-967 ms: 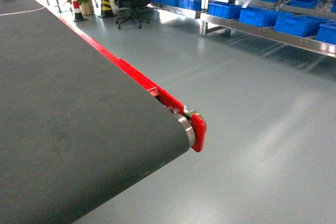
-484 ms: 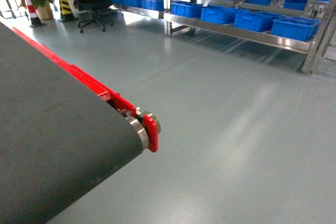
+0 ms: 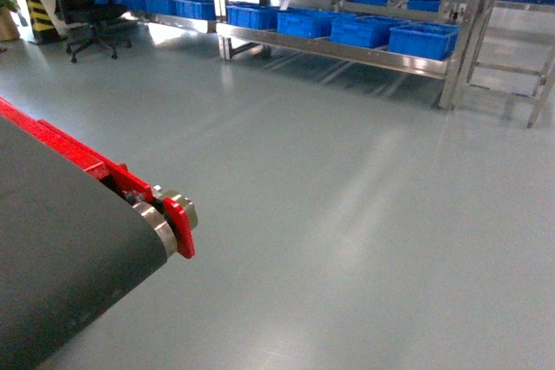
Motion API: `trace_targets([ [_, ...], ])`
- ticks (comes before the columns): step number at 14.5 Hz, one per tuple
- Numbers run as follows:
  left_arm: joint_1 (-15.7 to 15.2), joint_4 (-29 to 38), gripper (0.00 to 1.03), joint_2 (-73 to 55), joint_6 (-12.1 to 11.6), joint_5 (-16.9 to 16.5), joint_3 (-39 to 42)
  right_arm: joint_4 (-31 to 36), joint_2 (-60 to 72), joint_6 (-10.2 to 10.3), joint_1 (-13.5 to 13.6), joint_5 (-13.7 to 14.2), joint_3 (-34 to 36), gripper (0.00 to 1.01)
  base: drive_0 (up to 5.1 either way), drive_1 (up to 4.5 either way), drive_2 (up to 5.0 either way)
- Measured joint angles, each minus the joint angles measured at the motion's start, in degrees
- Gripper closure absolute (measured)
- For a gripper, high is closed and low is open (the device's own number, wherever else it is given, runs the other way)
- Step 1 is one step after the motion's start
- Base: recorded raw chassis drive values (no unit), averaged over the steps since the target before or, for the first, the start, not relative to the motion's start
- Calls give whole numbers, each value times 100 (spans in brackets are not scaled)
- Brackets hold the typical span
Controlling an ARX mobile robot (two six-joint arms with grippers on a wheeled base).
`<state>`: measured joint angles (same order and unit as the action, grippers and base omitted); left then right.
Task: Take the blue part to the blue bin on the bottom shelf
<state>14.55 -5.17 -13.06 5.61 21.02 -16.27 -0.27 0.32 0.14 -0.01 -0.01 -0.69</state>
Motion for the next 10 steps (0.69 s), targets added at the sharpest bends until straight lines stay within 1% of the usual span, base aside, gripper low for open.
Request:
trace_targets([
  [10, 2, 2, 60, 0, 0, 2, 0, 0, 0, 0, 0, 2, 0, 3, -151, -151, -151],
])
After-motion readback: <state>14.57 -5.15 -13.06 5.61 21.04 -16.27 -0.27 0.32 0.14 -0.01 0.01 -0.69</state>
